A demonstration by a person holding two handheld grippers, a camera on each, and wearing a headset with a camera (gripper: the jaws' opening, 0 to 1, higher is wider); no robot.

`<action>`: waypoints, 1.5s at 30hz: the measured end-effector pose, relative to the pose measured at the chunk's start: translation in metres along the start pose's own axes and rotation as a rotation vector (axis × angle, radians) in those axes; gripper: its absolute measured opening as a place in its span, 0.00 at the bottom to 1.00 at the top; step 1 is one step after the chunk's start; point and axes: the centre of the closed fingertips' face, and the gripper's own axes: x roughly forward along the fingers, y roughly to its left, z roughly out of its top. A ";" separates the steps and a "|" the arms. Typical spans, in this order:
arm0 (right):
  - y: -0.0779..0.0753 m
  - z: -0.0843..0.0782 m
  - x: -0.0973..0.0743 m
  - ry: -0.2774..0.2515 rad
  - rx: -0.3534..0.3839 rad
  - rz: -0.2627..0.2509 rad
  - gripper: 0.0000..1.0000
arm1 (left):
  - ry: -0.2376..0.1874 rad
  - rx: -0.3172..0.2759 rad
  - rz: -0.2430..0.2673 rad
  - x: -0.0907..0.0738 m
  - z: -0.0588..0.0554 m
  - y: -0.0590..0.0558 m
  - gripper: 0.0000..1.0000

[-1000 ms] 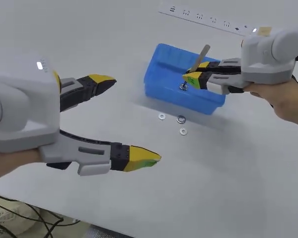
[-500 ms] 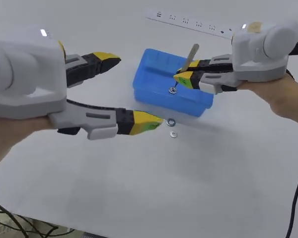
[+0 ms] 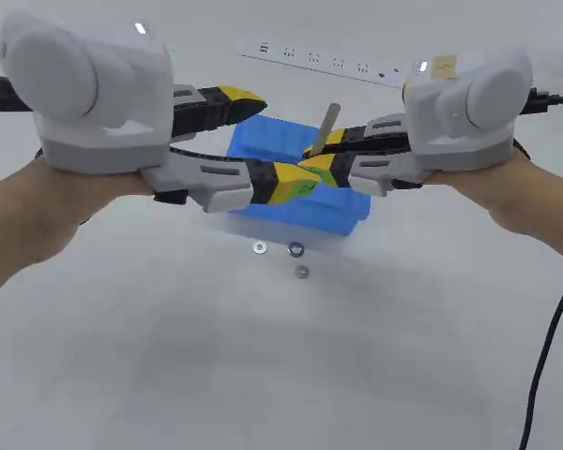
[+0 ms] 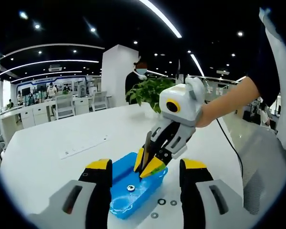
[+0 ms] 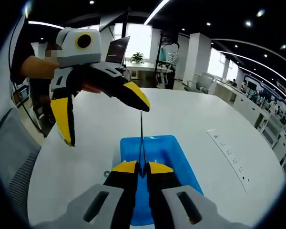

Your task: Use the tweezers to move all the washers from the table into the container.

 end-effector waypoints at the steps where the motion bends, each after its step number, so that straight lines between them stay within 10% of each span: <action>1: 0.000 0.000 0.000 0.001 -0.003 0.000 0.08 | 0.005 0.012 -0.007 0.003 0.000 0.003 0.57; 6: 0.003 0.000 -0.002 0.006 -0.018 0.011 0.08 | 0.058 0.092 -0.065 0.020 -0.003 0.010 0.47; 16: 0.006 0.000 -0.004 0.005 -0.030 0.028 0.08 | 0.034 0.203 -0.247 0.030 0.007 -0.027 0.17; 29: 0.008 -0.001 -0.005 0.030 -0.068 0.016 0.09 | 0.048 0.333 -0.248 0.027 0.010 -0.035 0.05; 45: 0.011 0.000 -0.012 0.017 -0.010 -0.043 0.19 | 0.059 0.304 -0.159 0.018 0.015 -0.027 0.05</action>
